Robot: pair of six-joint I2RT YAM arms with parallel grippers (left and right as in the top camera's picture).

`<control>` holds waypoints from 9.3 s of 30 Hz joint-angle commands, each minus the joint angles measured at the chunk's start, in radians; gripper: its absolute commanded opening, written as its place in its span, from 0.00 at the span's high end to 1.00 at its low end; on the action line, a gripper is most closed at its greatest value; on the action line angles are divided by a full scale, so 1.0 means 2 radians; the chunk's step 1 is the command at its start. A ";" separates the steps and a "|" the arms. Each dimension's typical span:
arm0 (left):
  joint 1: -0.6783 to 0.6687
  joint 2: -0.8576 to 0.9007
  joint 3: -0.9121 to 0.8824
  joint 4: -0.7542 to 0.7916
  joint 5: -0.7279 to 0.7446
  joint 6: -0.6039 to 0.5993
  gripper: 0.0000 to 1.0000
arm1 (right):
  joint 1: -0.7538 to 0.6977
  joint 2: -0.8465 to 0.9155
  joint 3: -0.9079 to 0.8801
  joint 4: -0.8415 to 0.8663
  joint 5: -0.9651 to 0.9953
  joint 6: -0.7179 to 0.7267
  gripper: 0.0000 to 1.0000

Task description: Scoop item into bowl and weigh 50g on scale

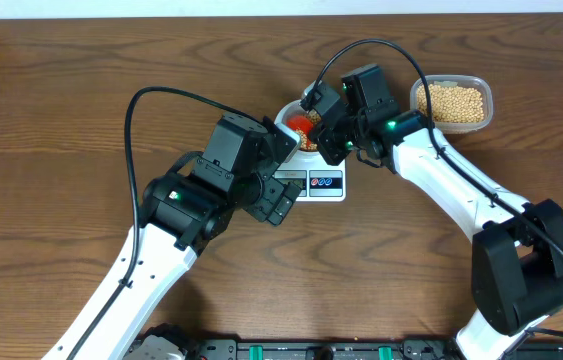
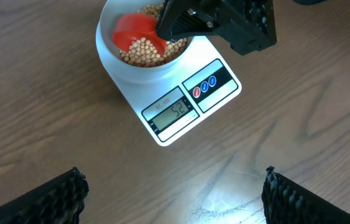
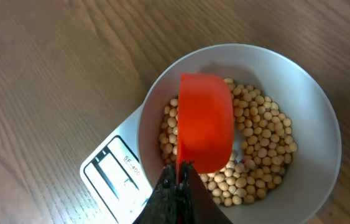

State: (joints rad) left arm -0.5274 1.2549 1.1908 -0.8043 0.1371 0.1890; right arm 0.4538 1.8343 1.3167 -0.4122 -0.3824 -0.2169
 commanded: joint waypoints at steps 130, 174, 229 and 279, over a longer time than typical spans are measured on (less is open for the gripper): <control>0.001 0.003 0.003 0.000 0.006 0.008 0.08 | -0.315 -0.134 -0.004 -0.079 0.114 0.027 0.99; 0.001 0.003 0.003 0.000 0.006 0.008 0.08 | -0.263 -0.135 -0.004 -0.015 -0.132 0.011 0.99; 0.001 0.003 0.003 -0.001 0.006 0.008 0.08 | -0.010 -0.037 -0.004 0.006 0.100 -0.171 0.99; 0.001 0.003 0.003 -0.001 0.006 0.008 0.08 | 0.029 -0.001 -0.004 0.021 0.139 -0.191 0.99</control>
State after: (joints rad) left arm -0.5274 1.2549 1.1908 -0.8043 0.1371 0.1890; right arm 0.4973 1.8267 1.3121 -0.3683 -0.1070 -0.5884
